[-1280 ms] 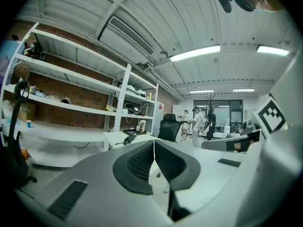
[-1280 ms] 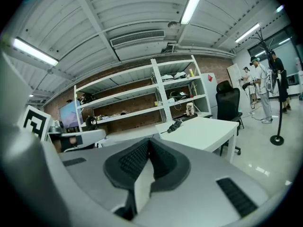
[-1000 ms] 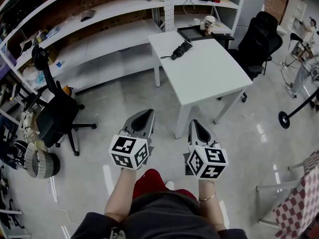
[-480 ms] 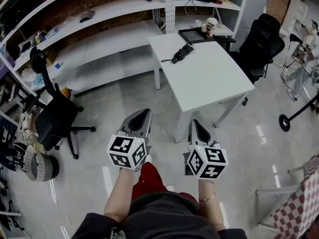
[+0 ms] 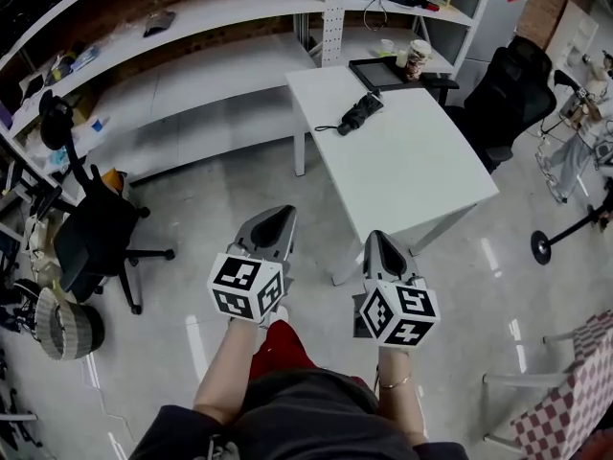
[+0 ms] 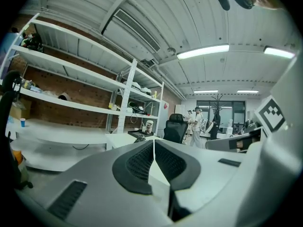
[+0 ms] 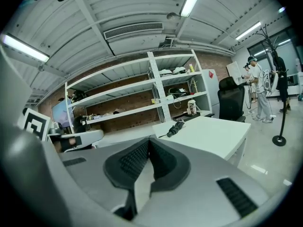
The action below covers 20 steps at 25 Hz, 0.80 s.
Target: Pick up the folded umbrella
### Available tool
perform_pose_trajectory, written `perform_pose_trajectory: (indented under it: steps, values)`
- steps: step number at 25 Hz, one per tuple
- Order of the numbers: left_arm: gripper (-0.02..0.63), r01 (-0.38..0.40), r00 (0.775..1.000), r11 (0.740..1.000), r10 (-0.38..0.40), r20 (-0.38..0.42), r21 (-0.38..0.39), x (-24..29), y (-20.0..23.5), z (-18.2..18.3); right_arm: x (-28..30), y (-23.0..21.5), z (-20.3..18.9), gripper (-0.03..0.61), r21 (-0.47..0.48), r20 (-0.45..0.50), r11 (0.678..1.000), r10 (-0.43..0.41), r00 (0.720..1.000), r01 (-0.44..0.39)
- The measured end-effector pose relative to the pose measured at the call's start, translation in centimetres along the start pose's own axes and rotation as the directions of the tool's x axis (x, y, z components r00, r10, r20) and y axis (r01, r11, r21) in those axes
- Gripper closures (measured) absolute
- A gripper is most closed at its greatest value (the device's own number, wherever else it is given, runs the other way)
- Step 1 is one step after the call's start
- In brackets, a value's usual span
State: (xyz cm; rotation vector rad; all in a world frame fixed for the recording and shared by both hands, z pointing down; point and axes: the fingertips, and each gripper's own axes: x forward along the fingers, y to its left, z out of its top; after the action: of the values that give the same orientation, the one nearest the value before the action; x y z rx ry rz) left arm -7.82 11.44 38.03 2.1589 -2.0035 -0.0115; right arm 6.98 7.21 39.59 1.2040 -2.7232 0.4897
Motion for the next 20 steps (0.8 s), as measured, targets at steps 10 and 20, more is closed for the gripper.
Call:
perform_pose_trajectory:
  steps: [10,20]
  values:
    - [0.597,0.057,0.998,0.998,-0.057,-0.019,0.004,5.5,7.9,2.2,9.2,1.8,2.2,0.56,0.017,-0.005,0.998,-0.065,0.998,0.065]
    - [0.592,0.112,0.993,0.994,-0.112,-0.045,0.003,9.3,14.0,2.7,15.3,3.2,3.3,0.56,0.02,-0.007,0.99,-0.138,0.99,0.138]
